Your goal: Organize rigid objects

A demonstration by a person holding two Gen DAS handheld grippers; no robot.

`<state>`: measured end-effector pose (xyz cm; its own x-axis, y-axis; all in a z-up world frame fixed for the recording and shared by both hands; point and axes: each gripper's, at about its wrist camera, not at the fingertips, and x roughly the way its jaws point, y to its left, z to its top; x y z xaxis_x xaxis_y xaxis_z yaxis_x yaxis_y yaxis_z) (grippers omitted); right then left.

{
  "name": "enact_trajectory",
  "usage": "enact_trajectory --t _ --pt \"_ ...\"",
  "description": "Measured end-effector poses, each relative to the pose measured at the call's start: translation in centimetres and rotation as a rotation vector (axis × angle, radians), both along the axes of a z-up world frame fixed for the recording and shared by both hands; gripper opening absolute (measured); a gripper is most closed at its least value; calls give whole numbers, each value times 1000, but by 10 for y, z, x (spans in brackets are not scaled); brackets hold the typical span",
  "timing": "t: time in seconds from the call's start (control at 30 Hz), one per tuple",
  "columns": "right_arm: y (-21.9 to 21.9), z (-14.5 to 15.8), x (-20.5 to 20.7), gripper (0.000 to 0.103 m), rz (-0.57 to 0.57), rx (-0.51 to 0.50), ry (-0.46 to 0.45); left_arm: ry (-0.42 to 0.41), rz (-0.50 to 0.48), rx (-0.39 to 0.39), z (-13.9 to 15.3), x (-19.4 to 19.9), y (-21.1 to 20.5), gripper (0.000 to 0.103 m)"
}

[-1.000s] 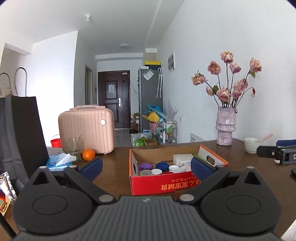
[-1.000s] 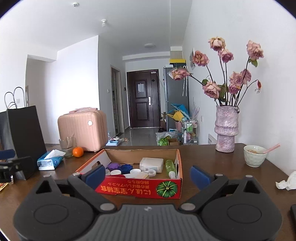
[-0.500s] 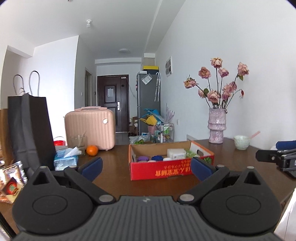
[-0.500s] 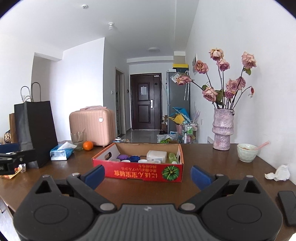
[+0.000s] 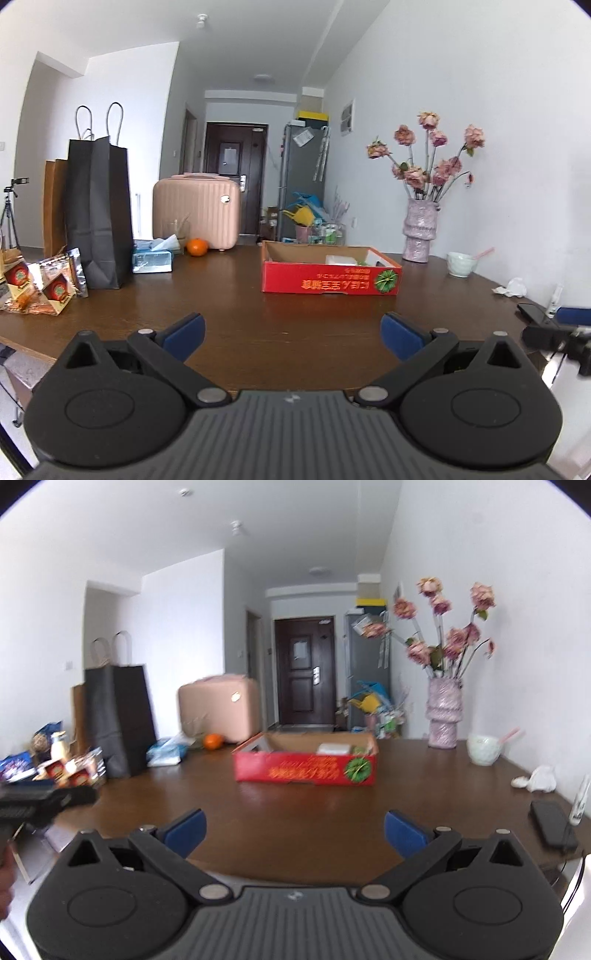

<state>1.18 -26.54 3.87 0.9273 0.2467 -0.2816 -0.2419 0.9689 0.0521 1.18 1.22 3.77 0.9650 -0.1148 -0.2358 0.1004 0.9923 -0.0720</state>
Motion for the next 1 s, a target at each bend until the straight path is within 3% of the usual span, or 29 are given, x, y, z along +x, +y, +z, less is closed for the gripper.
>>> enact_trajectory --t 0.3,0.53,1.0 --pt "14 -8 0 103 36 -26 2 3 3 21 1 2 -1 103" --pt "9 -10 5 103 12 -3 38 -1 -10 43 1 0 -6 103" --pt "3 -12 5 103 -21 11 16 4 -25 73 -3 0 -11 103"
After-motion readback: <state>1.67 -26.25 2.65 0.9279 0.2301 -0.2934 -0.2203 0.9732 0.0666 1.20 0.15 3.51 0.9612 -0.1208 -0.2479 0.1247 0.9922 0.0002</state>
